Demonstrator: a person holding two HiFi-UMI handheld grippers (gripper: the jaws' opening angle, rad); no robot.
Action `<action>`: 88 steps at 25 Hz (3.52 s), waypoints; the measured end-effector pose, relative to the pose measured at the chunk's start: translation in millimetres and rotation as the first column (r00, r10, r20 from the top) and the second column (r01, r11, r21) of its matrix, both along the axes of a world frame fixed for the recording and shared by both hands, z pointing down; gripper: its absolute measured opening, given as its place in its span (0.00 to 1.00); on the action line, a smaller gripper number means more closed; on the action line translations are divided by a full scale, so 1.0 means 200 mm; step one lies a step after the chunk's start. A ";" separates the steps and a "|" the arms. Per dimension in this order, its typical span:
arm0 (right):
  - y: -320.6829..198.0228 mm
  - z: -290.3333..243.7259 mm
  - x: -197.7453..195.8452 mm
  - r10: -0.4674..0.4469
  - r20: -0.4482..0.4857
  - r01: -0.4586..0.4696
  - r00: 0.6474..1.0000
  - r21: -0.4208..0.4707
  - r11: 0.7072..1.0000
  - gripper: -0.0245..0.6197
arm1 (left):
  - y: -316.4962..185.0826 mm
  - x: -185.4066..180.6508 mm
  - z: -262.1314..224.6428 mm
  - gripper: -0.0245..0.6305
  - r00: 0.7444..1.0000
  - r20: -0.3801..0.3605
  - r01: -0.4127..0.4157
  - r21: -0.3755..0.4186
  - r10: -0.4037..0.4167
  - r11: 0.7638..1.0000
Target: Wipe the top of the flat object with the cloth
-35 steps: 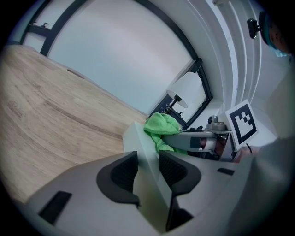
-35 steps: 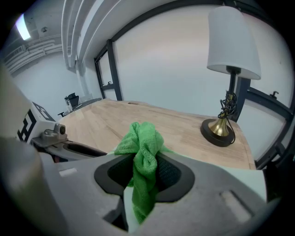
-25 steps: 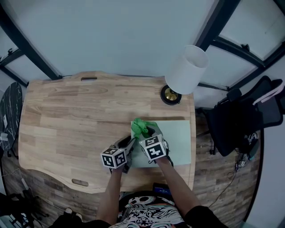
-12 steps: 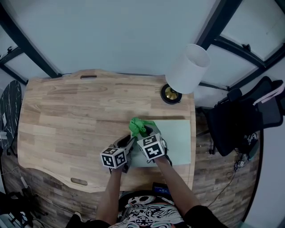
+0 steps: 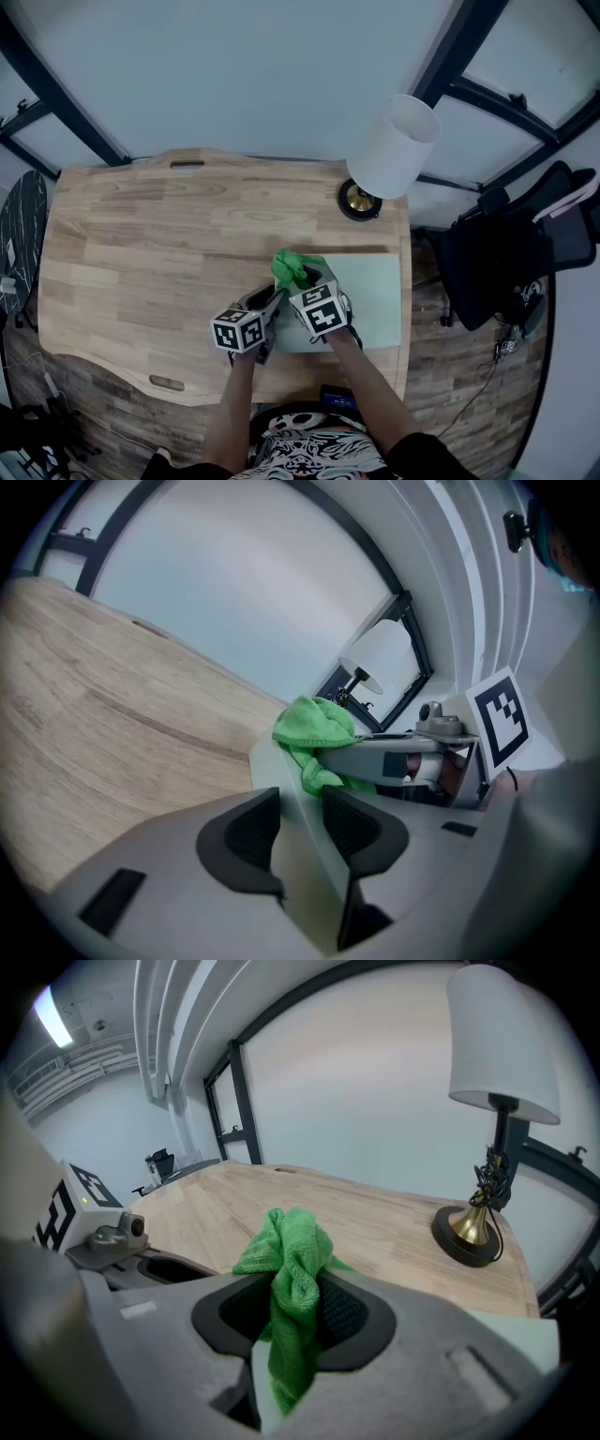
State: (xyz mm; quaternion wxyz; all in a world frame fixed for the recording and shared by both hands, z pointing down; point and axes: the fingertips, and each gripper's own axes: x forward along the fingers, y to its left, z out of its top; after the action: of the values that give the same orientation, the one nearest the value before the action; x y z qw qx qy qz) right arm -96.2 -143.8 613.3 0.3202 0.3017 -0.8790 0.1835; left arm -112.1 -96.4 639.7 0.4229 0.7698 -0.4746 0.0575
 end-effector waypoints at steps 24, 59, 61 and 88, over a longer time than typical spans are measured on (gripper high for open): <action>0.14 0.02 0.11 0.027 -0.001 -0.027 1.000 -0.041 0.999 0.23 | -0.01 0.00 0.01 0.26 0.999 0.038 -0.010 -0.016 0.010 1.000; 0.44 0.04 0.19 0.027 -0.008 -0.028 1.000 -0.067 0.997 0.23 | -0.02 -0.03 0.02 0.26 0.999 -0.003 0.037 0.030 -0.037 0.999; 0.45 0.04 0.19 0.021 -0.008 -0.021 1.000 -0.069 0.997 0.23 | -0.02 -0.03 0.02 0.26 0.999 -0.002 0.039 0.031 -0.039 0.999; 0.58 0.05 0.18 -0.021 0.041 0.028 0.999 -0.173 0.985 0.23 | -0.01 -0.04 0.02 0.26 0.998 0.008 0.055 0.040 -0.055 0.998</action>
State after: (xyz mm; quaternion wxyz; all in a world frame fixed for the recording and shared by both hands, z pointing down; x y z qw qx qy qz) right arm -59.4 -28.7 622.4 0.3304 0.2582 -0.8695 0.2611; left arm -119.2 -99.3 643.5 0.4066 0.7645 -0.4986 0.0398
